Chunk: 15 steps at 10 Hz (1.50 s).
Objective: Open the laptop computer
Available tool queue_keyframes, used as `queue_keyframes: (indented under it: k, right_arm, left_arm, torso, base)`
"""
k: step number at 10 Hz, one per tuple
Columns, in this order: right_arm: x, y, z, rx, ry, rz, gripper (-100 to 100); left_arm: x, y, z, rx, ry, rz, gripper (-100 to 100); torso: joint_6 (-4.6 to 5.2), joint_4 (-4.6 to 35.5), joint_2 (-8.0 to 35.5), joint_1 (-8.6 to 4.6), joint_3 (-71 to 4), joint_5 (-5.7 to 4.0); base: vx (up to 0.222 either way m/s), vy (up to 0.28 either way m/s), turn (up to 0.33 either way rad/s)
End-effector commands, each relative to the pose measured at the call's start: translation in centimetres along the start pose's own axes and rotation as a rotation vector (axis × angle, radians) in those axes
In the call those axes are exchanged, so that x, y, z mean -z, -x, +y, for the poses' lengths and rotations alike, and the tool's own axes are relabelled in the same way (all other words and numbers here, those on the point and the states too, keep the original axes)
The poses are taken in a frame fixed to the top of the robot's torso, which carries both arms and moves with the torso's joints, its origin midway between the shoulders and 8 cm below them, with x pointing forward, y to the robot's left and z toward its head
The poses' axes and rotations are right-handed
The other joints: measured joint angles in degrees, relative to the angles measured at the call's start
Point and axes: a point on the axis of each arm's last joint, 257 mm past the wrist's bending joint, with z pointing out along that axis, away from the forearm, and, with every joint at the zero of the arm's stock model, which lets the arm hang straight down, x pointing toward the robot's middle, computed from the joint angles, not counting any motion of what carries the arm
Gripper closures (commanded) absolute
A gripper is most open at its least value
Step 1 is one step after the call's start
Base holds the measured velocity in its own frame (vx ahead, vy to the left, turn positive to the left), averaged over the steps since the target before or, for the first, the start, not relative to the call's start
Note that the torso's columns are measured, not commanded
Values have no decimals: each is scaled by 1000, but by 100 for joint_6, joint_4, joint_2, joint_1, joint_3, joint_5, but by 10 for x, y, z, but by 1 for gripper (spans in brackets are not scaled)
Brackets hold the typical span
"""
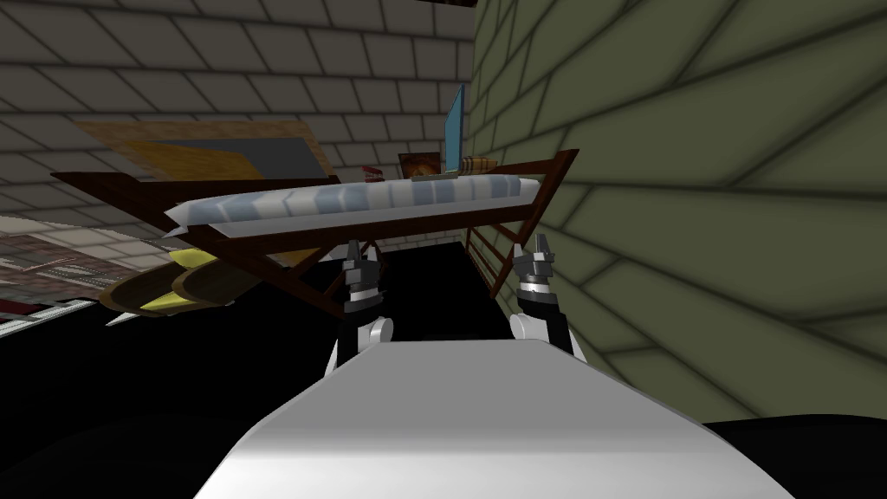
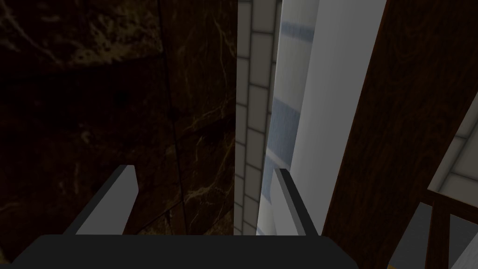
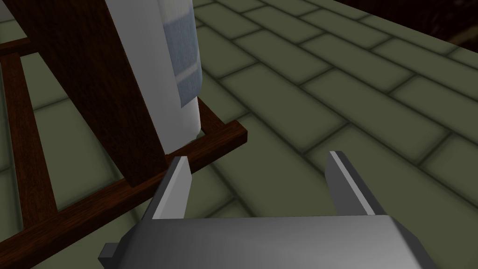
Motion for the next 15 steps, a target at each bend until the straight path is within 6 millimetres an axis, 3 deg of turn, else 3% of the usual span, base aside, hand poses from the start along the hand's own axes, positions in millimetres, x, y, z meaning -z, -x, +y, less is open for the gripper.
queue_keyframes:
  k: [1,3,4,15]
  right_arm:
    - [0,0,0,0,0,0,0]
    - [0,0,0,0,0,0,0]
    - [0,0,0,0,0,0,0]
    - [0,0,0,0,0,0,0]
  left_arm:
    - [0,0,0,0,0,0,0]
    - [0,0,0,0,0,0,0]
    - [-6,-4,-2,-15,-11,32,-100]
    - [-81,-17,-27,-141,-124,148,-100]
  torso:
    - [0,0,0,0,0,0]
    - [0,0,0,0,0,0]
    - [0,0,0,0,0,0]
    - [-1,0,-1,-2,-1,0]
  base:
    - [0,0,0]
    - [0,0,0]
    - [-12,-6,17]
    - [-23,-25,28]
